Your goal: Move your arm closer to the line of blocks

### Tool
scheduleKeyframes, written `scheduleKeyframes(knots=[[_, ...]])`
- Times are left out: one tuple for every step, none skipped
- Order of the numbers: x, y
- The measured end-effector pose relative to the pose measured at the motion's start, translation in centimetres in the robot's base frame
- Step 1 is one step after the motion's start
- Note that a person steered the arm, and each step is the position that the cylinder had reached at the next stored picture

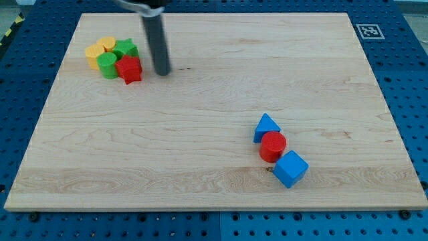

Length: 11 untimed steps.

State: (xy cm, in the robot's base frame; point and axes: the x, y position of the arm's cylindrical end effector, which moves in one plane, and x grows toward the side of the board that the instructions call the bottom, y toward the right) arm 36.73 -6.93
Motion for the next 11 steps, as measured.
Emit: scheduleKeyframes(knots=[[0.0, 11.4], [3.2, 22.2], [10.4, 30.5], [19.3, 33.8], [24.9, 31.3], [25.1, 24.7], [24.8, 21.9], [24.6, 21.8], [23.6, 20.1], [22.9, 17.7], [22.0, 16.6]])
